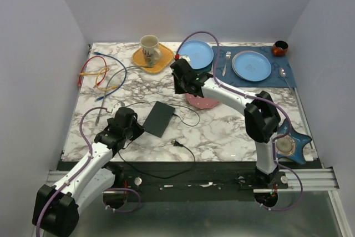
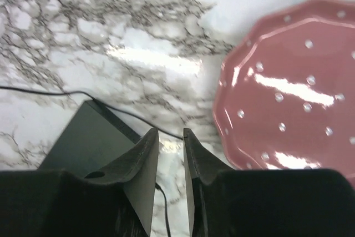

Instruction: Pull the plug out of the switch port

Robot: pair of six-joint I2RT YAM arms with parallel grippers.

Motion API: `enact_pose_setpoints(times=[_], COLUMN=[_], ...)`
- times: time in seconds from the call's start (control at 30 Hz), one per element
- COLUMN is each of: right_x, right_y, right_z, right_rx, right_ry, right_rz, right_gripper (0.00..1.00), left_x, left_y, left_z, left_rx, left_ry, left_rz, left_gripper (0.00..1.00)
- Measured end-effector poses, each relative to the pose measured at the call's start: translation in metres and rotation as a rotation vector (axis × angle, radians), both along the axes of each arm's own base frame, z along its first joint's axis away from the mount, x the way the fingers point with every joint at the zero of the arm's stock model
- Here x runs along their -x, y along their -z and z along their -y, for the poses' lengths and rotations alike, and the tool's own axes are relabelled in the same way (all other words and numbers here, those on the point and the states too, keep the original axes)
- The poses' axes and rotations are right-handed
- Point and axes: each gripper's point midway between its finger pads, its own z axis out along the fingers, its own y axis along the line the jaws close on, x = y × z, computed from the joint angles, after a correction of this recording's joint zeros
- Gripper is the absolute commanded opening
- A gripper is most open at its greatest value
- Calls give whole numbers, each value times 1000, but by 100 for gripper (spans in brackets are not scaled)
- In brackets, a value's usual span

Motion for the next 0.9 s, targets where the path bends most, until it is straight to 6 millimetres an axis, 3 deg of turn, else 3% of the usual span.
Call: enact_pose_setpoints(times=[0.17, 0.4, 0.67, 0.73, 0.9], right_x=[-16, -10, 10, 17, 25], right_y=[17, 63, 87, 95, 93], right_z=[-31, -40, -38, -35, -15], right_rx=[-6, 29, 19, 16, 11], right_ry=[-62, -98, -125, -122, -98], right_rz=[-26, -127, -211, -223, -202], right_gripper=[19, 15, 12, 12, 12], left_x=[22, 34, 9, 4, -7], left_y=[33, 59, 61, 61, 61], left_z=[-3, -5, 13, 17, 24], left_rx=[-7, -12, 31, 36, 16], left_ry=[-7, -28, -15, -7, 30], left_rz=[-84, -165, -150, -151, -172], left_gripper=[0, 0, 0, 0, 0])
